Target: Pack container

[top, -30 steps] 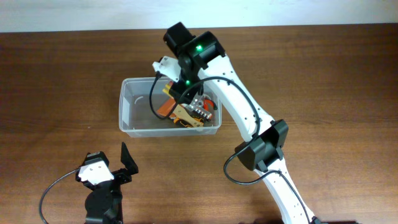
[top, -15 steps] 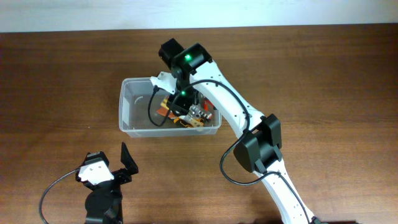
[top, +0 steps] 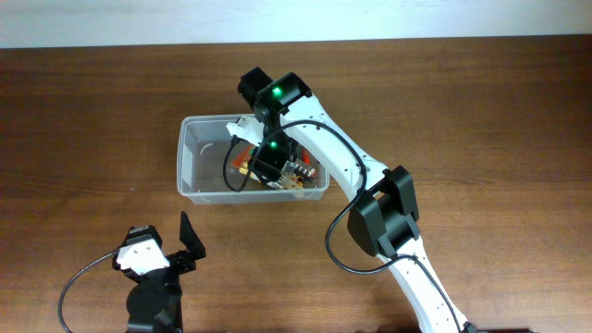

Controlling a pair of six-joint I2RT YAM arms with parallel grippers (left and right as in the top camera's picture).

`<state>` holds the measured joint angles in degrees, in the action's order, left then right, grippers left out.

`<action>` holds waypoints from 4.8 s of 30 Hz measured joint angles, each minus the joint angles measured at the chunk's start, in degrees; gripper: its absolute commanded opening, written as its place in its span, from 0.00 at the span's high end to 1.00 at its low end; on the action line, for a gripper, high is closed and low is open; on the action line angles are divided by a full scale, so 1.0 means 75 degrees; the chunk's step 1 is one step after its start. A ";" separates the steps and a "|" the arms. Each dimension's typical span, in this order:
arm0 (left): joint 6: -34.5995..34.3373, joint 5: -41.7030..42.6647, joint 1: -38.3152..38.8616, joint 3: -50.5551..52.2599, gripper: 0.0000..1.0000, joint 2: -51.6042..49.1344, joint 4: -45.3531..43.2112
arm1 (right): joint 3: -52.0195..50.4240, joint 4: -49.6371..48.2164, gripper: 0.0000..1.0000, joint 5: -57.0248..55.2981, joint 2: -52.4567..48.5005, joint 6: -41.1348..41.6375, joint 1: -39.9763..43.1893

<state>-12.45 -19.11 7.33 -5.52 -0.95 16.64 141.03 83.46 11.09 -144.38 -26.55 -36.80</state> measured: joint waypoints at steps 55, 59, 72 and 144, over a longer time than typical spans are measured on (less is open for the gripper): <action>0.0000 0.0000 0.0000 0.0000 0.01 0.0000 -0.0003 | 0.3535 0.0093 0.01 -0.0723 0.2532 0.1553 0.4401; 0.0000 0.0000 0.0000 0.0000 0.01 0.0000 -0.0003 | 0.3220 -0.0883 0.01 -0.0723 0.3220 0.1378 0.4395; 0.0000 0.0000 0.0000 0.0000 0.01 0.0000 0.0000 | -0.3622 -0.4019 0.01 -0.0667 1.0343 0.1268 0.4395; 0.0000 0.0000 0.0000 0.0000 0.01 0.0000 -0.0003 | -1.8724 -1.0966 0.01 -0.0962 1.9144 0.3104 0.4605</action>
<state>-12.45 -19.11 7.33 -5.52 -0.95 16.62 0.60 1.21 3.88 -0.80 -3.27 -2.26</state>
